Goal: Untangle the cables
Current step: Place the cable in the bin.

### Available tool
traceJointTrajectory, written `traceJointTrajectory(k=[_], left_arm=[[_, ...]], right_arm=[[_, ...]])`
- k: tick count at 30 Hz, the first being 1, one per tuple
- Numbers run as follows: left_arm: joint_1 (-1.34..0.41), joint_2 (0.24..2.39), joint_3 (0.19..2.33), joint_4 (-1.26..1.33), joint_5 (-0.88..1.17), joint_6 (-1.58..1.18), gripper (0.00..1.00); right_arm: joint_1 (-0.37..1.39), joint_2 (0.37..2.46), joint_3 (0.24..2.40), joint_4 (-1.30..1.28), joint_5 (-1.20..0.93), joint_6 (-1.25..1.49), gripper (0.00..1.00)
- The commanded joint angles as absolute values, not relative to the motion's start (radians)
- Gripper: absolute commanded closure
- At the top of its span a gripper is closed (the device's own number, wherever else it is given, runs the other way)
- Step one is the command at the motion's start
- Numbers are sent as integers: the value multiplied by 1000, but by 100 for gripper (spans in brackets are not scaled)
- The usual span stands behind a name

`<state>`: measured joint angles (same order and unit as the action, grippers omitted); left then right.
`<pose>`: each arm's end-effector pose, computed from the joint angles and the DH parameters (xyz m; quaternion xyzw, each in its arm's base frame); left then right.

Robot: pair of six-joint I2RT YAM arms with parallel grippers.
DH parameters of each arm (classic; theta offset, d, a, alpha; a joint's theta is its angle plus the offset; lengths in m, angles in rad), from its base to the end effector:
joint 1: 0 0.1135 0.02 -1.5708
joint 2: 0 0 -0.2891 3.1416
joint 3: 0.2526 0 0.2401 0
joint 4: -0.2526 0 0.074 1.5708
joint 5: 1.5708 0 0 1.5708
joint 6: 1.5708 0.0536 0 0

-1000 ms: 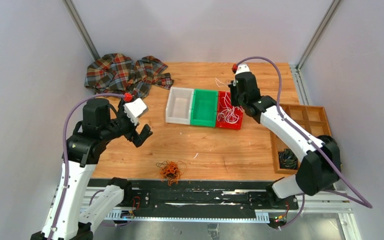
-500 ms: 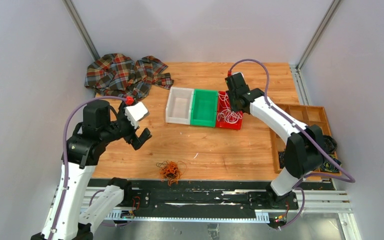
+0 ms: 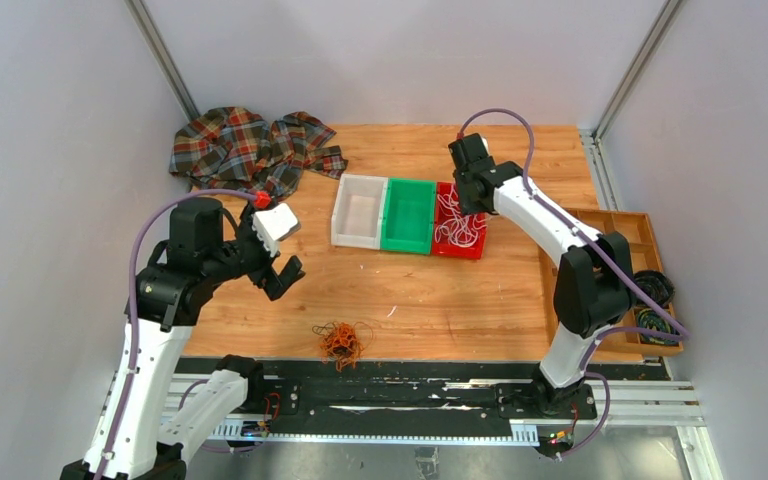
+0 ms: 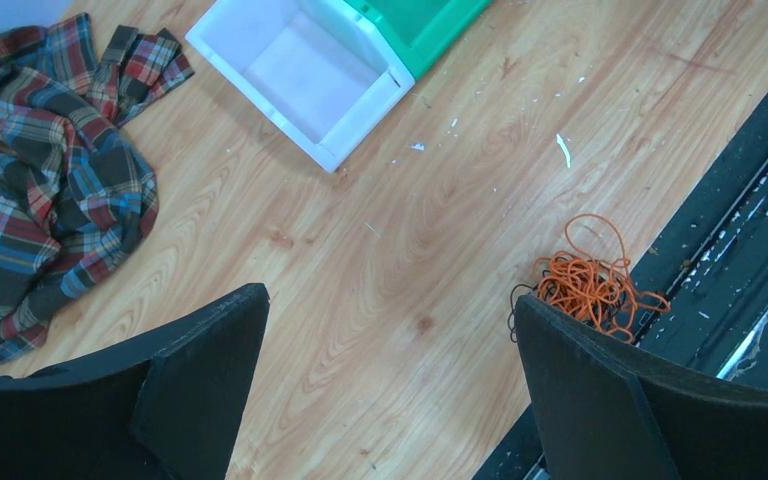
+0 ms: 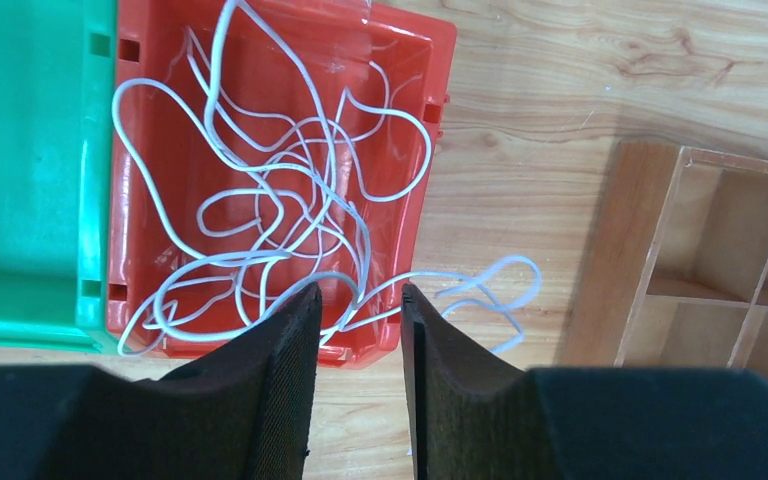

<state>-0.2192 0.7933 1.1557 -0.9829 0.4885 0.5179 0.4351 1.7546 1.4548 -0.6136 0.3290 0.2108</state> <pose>0.1039 -0.0489 0.3875 0.4141 0.7650 -0.1466 0.4709 0.3600 0.1482 0.2877 -0.0520 0.9337 -0.0459 0.3512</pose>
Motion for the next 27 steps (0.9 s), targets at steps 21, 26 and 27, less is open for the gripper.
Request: traceJointTrajectory(k=[21, 26, 27], left_arm=[[-215, 799, 1198, -997, 494, 532, 2], [-215, 802, 1185, -997, 482, 530, 2], [-215, 805, 1183, -997, 476, 530, 2]], right_arm=[[422, 1974, 1600, -650, 236, 220, 98], [426, 2022, 1589, -640, 202, 228, 99], [430, 2023, 1593, -640, 190, 226, 99]])
